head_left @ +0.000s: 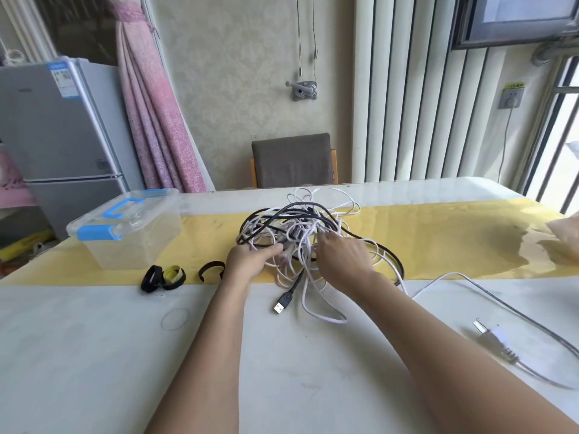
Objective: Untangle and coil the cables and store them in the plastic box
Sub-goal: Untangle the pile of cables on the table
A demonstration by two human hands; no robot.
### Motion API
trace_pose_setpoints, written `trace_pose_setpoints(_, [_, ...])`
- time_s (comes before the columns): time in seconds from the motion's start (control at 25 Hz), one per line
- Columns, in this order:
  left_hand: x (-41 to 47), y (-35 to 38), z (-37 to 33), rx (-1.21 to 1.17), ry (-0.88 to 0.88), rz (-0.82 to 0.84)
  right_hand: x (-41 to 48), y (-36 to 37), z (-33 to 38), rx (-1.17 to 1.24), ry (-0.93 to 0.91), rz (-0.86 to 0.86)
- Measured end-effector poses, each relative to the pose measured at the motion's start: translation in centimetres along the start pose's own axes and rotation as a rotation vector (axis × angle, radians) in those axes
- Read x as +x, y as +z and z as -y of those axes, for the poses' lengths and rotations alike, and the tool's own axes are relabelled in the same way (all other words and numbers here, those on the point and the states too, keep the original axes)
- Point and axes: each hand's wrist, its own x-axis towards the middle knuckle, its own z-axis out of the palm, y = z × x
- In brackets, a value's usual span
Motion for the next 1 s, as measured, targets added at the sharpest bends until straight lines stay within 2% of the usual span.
trace_pose_setpoints(0.08, [-0.3, 0.7, -0.3, -0.382, -0.049, 0.202, 0.1, 0.4, -0.4, 0.006, 0.027, 0.052])
trace_pose_setpoints(0.12, [-0.4, 1.0, -0.4, -0.476, -0.068, 0.264, 0.1, 0.5, -0.6, 0.028, 0.027, 0.055])
trace_pose_setpoints(0.32, [0.2, 1.6, -1.5, -0.313, -0.123, 0.47, 0.1, 0.5, -1.6, 0.105, 0.072, 0.053])
trace_pose_setpoints(0.44, [0.8, 1.0, -5.2, -0.307, -0.127, 0.46, 0.1, 0.2, -2.0, 0.136, 0.09, 0.072])
trace_pose_setpoints(0.48, [1.1, 1.0, -7.4, -0.311, -0.105, 0.424, 0.1, -0.3, -2.0, 0.217, 0.078, 0.054])
trace_pose_setpoints(0.56, [2.1, 1.9, -11.8, -0.284, 0.029, 0.404, 0.6, -0.7, -2.3, 0.54, 0.054, 0.032])
trace_pose_setpoints(0.6, [2.3, 2.7, -13.6, -0.199, 0.14, 0.409, 0.8, -1.0, -2.7, 0.757, 0.042, 0.042])
trace_pose_setpoints(0.68, [2.8, 4.6, -15.5, 0.122, 0.343, 0.435, 0.6, -1.4, -3.9, 1.16, 0.036, 0.082])
trace_pose_setpoints(0.72, [3.0, 5.7, -15.4, 0.255, 0.384, 0.483, 0.2, -1.4, -4.6, 1.313, 0.055, 0.134])
trace_pose_setpoints(0.76, [2.8, 6.4, -15.0, 0.336, 0.35, 0.524, -0.3, -1.4, -4.9, 1.441, 0.097, 0.189])
trace_pose_setpoints(0.8, [2.9, 6.9, -14.4, 0.349, 0.313, 0.524, -0.6, -1.2, -5.2, 1.571, 0.172, 0.228])
trace_pose_setpoints(0.84, [2.7, 7.3, -13.5, 0.339, 0.312, 0.456, -0.8, -1.1, -5.5, 1.685, 0.27, 0.249])
trace_pose_setpoints(0.92, [2.3, 7.1, -11.4, 0.414, 0.425, 0.223, -0.7, -0.9, -6.2, 1.777, 0.378, 0.248])
trace_pose_setpoints(0.96, [1.9, 6.6, -10.2, 0.484, 0.478, 0.163, -0.7, -1.1, -6.4, 1.762, 0.378, 0.248])
trace_pose_setpoints(1.0, [1.2, 6.2, -8.8, 0.553, 0.513, 0.199, -0.6, -1.1, -6.6, 1.725, 0.366, 0.244])
